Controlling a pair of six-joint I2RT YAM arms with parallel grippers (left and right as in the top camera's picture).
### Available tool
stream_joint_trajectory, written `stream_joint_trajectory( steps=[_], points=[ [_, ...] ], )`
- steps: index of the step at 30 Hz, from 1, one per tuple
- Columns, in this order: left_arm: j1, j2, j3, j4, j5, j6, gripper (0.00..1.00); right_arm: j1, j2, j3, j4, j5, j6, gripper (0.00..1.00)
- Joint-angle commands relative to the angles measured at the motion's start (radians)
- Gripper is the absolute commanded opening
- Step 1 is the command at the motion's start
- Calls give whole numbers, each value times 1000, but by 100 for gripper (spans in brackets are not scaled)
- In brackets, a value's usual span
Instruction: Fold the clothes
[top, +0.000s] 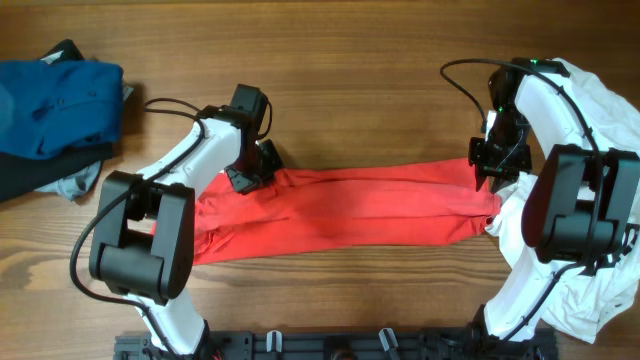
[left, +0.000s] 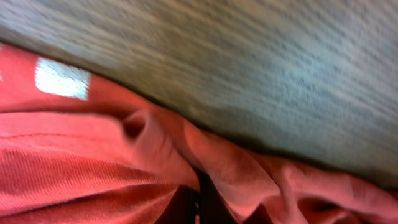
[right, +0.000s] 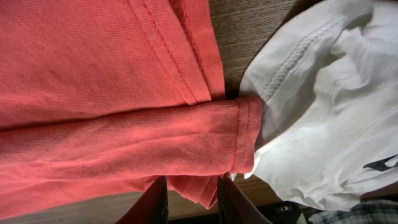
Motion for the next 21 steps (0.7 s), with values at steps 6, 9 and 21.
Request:
stream_joint_trajectory(
  steps=[6,9,21],
  points=[
    [-36,-164,-8,-89,132,281,4,-2,-25,-4,6,-15,-18,27],
    [-105,-164,-8,-76,200,444,4,-2,-25,-4,9,-16,-18,27],
    [-239,-166,-8,-51,-48,355,4,-2,-25,-4,3,-16,-18,28]
  ],
)
